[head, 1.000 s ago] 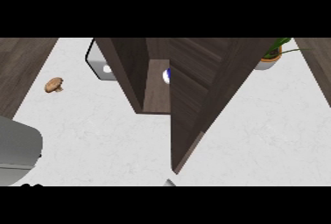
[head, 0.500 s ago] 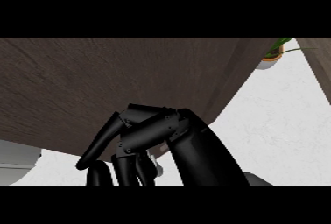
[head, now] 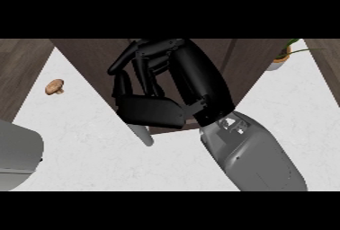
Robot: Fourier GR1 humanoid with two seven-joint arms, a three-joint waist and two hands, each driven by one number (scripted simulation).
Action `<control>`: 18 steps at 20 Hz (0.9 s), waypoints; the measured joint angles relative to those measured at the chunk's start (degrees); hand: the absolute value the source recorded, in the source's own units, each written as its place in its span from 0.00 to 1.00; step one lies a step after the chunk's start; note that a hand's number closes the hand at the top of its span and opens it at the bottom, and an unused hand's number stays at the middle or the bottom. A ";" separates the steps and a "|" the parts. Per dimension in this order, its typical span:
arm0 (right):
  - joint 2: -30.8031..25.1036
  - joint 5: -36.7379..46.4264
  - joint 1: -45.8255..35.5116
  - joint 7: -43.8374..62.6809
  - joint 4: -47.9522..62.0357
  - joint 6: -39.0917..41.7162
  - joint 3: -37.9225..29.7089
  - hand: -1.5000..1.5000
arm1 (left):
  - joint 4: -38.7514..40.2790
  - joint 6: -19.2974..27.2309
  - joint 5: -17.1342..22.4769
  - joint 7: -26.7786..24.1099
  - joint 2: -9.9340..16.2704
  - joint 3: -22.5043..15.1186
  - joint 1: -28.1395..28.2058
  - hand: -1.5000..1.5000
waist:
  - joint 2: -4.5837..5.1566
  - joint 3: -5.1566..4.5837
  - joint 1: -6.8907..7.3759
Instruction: Pick up the bottled water, place it into the cabinet and close the cabinet
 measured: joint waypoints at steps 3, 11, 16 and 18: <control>0.33 -1.10 -1.71 -3.94 6.98 2.34 -2.50 1.00 | 2.53 -2.56 2.08 0.09 0.61 2.81 -0.48 1.00 | 0.01 -0.03 -0.05; 0.71 -3.29 -5.65 -11.11 18.30 6.87 -3.97 1.00 | 2.60 -5.38 2.51 1.04 -0.34 4.84 0.37 1.00 | -1.39 -0.05 0.23; 0.70 -3.99 -7.26 -14.90 22.35 7.60 -3.68 1.00 | 2.41 -4.83 2.81 2.64 -0.38 4.64 -1.44 1.00 | -1.91 -0.31 0.66; 0.67 -4.11 -7.72 -16.23 23.68 8.35 -3.93 1.00 | 1.83 -4.46 3.40 3.32 -0.18 4.82 -2.05 1.00 | -2.06 -0.41 0.90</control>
